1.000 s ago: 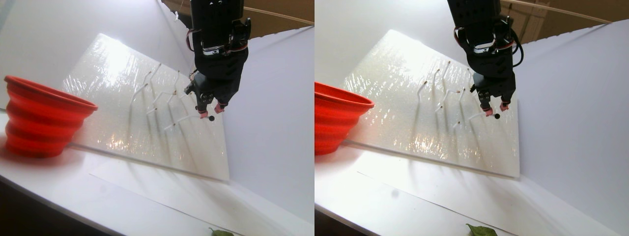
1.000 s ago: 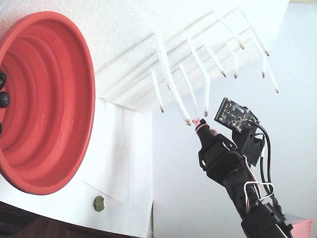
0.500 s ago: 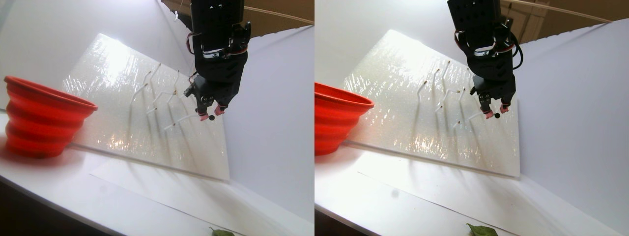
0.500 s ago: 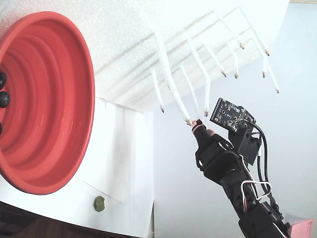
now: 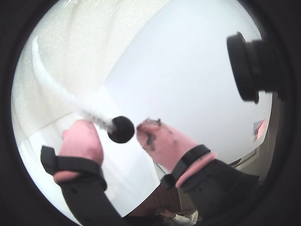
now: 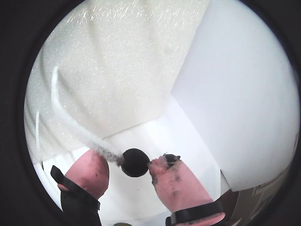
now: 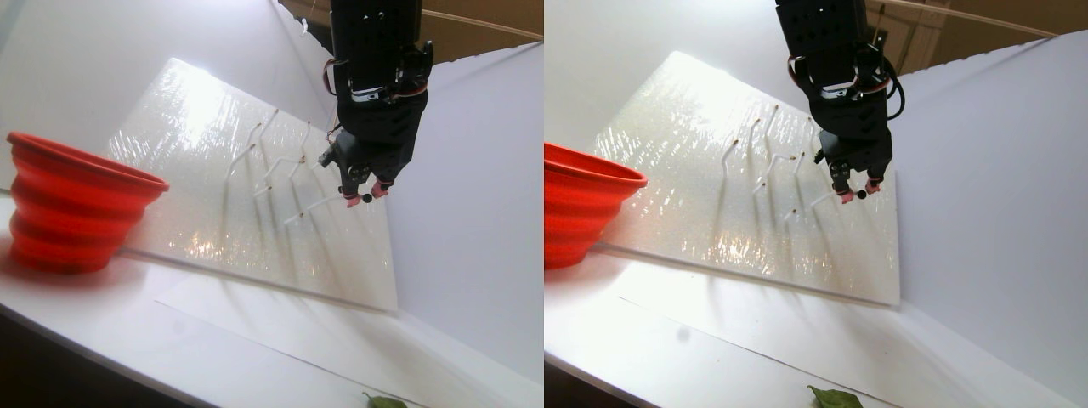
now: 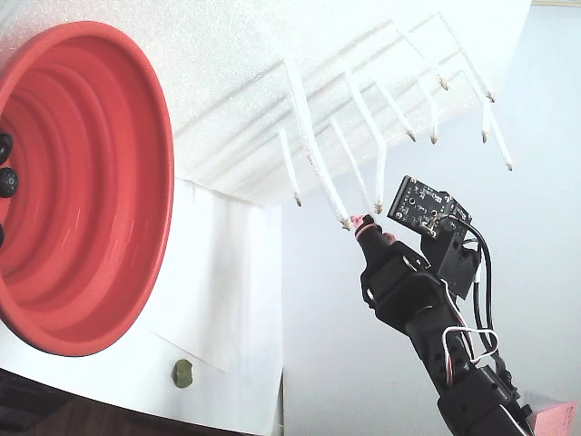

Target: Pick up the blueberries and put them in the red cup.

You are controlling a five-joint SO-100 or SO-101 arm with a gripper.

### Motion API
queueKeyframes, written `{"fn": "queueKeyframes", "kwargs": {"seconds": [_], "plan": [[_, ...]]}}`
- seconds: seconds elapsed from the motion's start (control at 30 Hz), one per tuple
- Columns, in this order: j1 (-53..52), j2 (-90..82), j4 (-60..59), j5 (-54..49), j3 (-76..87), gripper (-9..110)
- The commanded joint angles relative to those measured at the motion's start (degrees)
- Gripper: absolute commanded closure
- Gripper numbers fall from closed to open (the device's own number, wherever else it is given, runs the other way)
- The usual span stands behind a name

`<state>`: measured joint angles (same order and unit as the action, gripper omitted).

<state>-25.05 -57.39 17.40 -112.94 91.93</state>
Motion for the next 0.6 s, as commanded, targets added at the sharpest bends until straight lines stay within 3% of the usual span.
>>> {"fn": "queueKeyframes", "kwargs": {"seconds": [0.0,0.57], "plan": [[-2.81,-0.88,1.14,-0.62,-5.89,84],[-3.16,0.26,0.97,-1.85,-6.77,88]]}}
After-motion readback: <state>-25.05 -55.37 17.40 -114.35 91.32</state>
